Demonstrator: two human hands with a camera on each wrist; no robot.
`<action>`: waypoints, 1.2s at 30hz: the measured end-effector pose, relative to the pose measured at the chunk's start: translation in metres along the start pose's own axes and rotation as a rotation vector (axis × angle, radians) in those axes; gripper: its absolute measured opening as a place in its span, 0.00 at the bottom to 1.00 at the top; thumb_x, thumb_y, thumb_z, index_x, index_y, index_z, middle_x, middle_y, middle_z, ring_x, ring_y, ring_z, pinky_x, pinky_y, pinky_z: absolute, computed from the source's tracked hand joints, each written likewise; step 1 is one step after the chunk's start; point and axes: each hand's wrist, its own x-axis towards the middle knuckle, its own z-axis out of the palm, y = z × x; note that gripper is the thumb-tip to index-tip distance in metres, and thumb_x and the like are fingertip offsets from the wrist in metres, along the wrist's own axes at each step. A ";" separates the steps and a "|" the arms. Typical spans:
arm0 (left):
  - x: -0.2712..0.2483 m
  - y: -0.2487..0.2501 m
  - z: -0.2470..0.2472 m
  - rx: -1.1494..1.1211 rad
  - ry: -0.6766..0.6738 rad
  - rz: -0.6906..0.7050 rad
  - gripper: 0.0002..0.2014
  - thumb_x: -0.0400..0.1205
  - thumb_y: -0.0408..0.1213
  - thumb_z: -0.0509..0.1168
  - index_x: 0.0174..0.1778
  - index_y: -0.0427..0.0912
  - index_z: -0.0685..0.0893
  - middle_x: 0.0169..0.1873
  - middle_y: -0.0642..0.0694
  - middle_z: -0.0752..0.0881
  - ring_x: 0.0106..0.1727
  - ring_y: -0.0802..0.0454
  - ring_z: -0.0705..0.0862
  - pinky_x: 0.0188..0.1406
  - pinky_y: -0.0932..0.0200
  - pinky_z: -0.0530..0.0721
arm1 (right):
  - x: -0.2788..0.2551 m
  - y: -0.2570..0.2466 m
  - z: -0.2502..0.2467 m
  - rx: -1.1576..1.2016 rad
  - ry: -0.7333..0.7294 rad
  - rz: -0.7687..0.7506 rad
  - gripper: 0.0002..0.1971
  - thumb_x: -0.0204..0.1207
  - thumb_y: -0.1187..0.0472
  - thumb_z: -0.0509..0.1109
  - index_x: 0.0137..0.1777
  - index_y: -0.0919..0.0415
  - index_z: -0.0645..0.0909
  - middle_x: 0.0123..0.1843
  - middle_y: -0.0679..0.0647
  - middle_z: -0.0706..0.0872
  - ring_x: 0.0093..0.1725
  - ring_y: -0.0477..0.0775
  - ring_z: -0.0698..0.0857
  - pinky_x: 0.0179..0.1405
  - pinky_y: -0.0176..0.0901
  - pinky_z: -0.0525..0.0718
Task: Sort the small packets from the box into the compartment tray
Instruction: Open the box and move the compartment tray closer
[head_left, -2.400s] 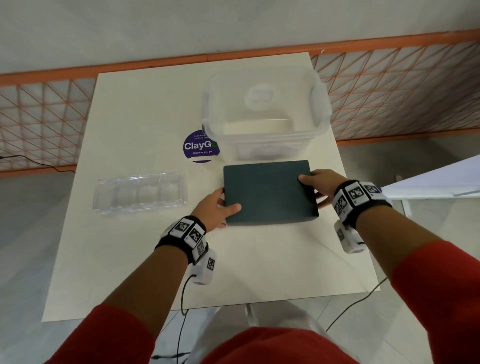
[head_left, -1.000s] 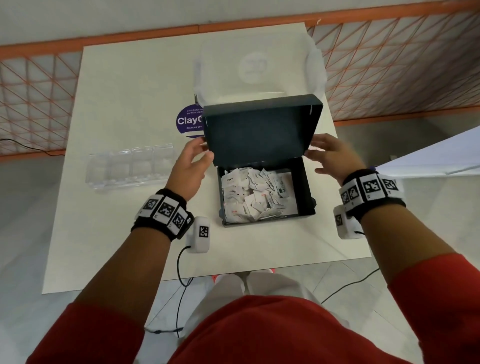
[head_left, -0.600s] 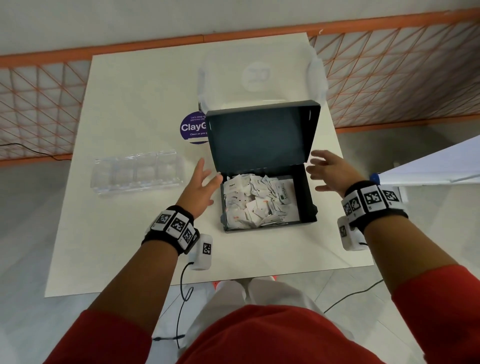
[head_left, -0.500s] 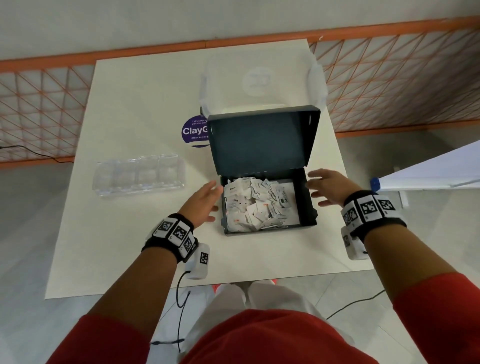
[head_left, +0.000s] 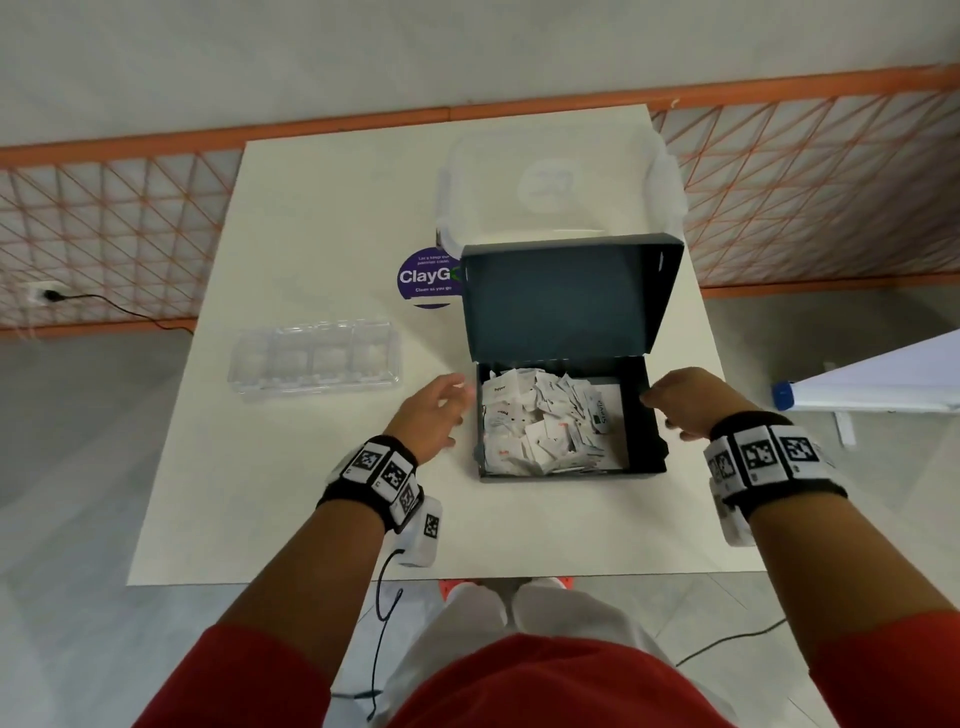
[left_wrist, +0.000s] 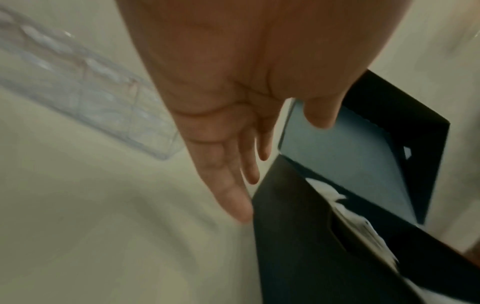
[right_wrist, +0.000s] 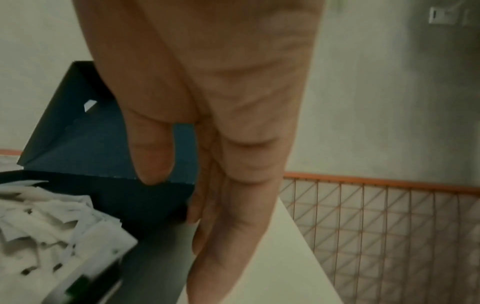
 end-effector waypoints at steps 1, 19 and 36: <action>0.000 -0.001 -0.011 0.053 0.103 0.048 0.17 0.84 0.49 0.62 0.68 0.50 0.78 0.60 0.50 0.83 0.52 0.51 0.85 0.49 0.54 0.87 | -0.003 -0.003 -0.003 -0.059 0.030 -0.020 0.13 0.81 0.57 0.67 0.53 0.68 0.84 0.49 0.64 0.88 0.51 0.67 0.87 0.54 0.56 0.87; 0.048 -0.020 -0.179 1.197 0.073 -0.125 0.59 0.65 0.48 0.82 0.84 0.57 0.47 0.82 0.49 0.53 0.82 0.41 0.52 0.74 0.28 0.60 | -0.029 -0.111 0.048 -0.377 -0.197 -0.261 0.14 0.82 0.56 0.68 0.58 0.66 0.87 0.58 0.63 0.88 0.57 0.63 0.85 0.52 0.45 0.81; 0.050 -0.030 -0.194 1.048 0.021 0.090 0.53 0.66 0.52 0.78 0.83 0.54 0.53 0.81 0.52 0.59 0.82 0.46 0.54 0.78 0.29 0.54 | -0.005 -0.274 0.190 -0.550 -0.081 -0.541 0.50 0.67 0.61 0.83 0.84 0.59 0.55 0.78 0.57 0.68 0.73 0.66 0.75 0.67 0.63 0.80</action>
